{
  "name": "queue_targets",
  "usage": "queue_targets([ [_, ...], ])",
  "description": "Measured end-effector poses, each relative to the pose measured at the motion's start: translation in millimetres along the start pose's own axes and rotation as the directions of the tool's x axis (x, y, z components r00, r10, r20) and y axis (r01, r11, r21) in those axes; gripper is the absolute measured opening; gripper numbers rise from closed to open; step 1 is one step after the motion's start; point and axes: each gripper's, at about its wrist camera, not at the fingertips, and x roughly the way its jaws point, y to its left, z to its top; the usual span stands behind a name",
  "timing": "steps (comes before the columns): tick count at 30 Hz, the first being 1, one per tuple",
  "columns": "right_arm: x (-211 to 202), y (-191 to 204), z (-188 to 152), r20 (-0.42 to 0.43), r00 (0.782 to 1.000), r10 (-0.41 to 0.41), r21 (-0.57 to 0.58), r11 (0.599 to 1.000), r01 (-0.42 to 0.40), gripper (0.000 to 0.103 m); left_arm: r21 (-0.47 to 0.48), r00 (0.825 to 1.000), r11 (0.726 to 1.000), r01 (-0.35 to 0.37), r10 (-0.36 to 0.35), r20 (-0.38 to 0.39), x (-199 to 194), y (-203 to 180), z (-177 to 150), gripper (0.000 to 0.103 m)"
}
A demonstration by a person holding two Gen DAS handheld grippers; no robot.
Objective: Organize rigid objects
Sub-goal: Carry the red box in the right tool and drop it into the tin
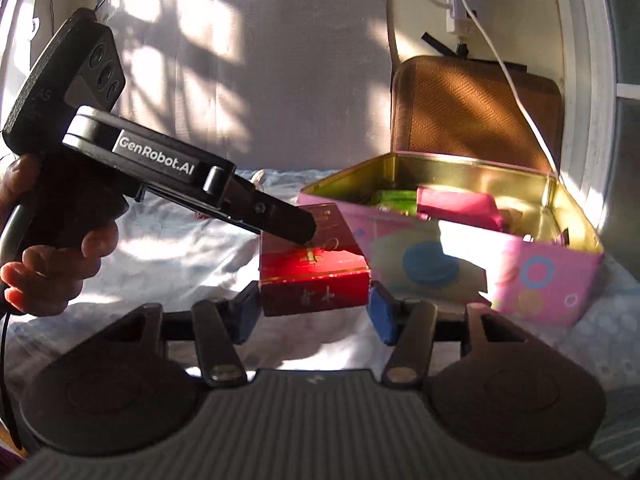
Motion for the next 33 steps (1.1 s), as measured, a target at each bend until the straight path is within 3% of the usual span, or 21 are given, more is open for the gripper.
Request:
queue_targets([
  [5, 39.5, -43.9, 41.8, -0.009, 1.000, 0.007, 0.066, 0.998, -0.007, 0.059, 0.003, 0.998, 0.998, -0.055, 0.055, -0.005, 43.9, 4.2, 47.6, 0.068],
  [8, 73.5, -70.5, 54.8, -0.102, 0.994, 0.034, 0.116, 0.993, -0.023, 0.059, -0.039, 0.994, 0.996, -0.083, 0.080, -0.074, 81.2, 16.6, 60.4, 0.071],
  [10, 100.6, -91.1, 57.5, -0.179, 0.982, 0.069, 0.187, 0.982, -0.035, 0.059, -0.075, 0.984, 0.990, -0.124, 0.113, -0.135, 108.2, 27.6, 61.4, 0.081],
  [12, 124.5, -98.3, 57.9, -0.238, 0.971, 0.010, 0.186, 0.982, 0.035, 0.059, -0.098, 0.970, 0.973, -0.210, 0.195, -0.147, 122.7, 37.1, 59.7, 0.088],
  [13, 135.3, -99.1, 57.3, -0.261, 0.963, -0.072, 0.156, 0.981, 0.116, 0.060, -0.104, 0.963, 0.965, -0.241, 0.225, -0.148, 124.9, 39.9, 59.3, 0.088],
  [14, 142.5, -98.0, 53.0, -0.264, 0.943, -0.205, 0.110, 0.964, 0.241, 0.060, -0.118, 0.959, 0.958, -0.263, 0.246, -0.140, 123.9, 42.8, 58.0, 0.088],
  [16, 145.2, -104.9, 51.5, -0.236, 0.922, -0.308, 0.128, 0.930, 0.344, 0.060, -0.142, 0.961, 0.953, -0.267, 0.251, -0.116, 113.7, 44.8, 55.0, 0.089],
  [19, 129.1, -108.1, 47.3, -0.185, 0.944, -0.272, 0.229, 0.922, 0.311, 0.060, -0.110, 0.960, 0.954, -0.280, 0.273, -0.068, 91.3, 38.8, 48.9, 0.089],
  [22, 111.1, -95.6, 40.5, -0.151, 0.956, -0.252, 0.224, 0.933, 0.281, 0.060, -0.051, 0.937, 0.936, -0.349, 0.348, -0.024, 70.8, 25.0, 42.0, 0.092],
  [27, 70.6, -68.4, 31.3, -0.066, 0.964, -0.258, 0.232, 0.935, 0.267, 0.061, -0.036, 0.932, 0.933, -0.359, 0.360, 0.046, 33.2, 12.6, 24.5, 0.091],
  [33, 44.5, -40.5, 33.5, 0.001, 0.973, -0.231, 0.261, 0.939, 0.223, 0.061, -0.038, 0.893, 0.897, -0.441, 0.442, 0.078, -2.9, 10.9, -3.4, 0.090],
])
